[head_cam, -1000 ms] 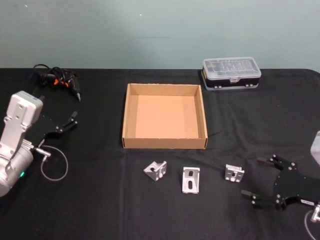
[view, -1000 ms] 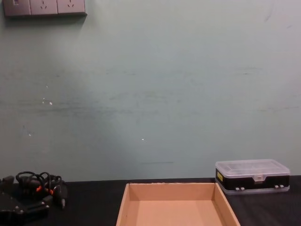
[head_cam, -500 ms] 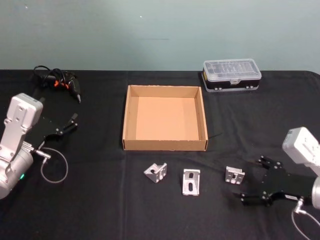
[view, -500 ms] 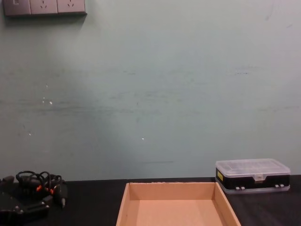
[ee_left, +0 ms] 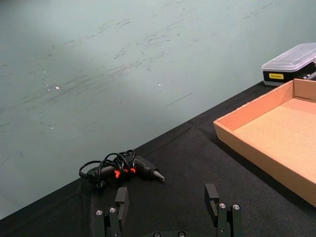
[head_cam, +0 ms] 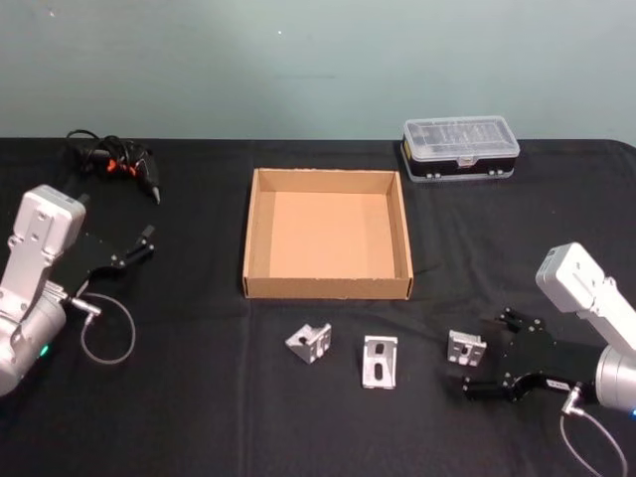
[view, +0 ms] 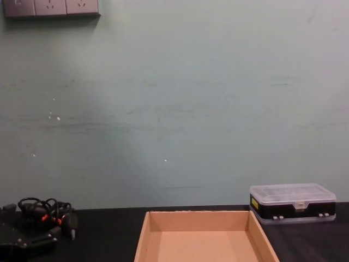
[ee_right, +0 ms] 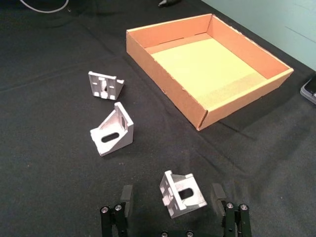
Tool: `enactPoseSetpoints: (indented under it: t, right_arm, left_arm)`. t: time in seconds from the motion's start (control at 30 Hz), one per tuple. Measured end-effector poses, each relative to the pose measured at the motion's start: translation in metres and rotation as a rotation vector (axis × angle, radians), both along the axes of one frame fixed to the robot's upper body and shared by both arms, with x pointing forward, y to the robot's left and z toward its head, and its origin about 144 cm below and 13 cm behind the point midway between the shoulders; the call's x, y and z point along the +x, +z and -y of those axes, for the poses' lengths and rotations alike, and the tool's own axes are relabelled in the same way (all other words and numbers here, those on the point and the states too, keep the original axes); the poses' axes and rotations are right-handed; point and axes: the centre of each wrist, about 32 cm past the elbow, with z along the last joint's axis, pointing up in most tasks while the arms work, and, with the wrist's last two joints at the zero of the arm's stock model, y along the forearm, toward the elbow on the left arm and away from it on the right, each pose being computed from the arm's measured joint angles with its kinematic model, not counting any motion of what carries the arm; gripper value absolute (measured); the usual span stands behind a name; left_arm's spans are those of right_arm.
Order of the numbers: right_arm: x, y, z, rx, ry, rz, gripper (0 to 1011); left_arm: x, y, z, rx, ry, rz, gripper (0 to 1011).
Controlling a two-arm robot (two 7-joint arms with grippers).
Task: Use one hand to pick up the angle iron from the table and place it into the box.
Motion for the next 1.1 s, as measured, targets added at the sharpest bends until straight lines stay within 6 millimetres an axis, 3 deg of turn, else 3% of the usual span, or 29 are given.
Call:
enactPoseSetpoints:
  t: [0.23,0.6,1.1]
  right_arm:
    - [-0.0007,0.0007,0.0006,-0.002,0.004,0.004,946]
    - [-0.0012,0.0014,0.0012,-0.003,0.006,0.009,647]
    - [-0.0015,0.0016,0.0014,-0.002,0.007,0.011,132]
  left_arm:
    - [0.0,0.0,0.0,0.0,0.0,0.0,1011]
    - [0.0,0.0,0.0,0.0,0.0,0.0,1011]
    - [0.0,0.0,0.0,0.0,0.0,0.0,1011]
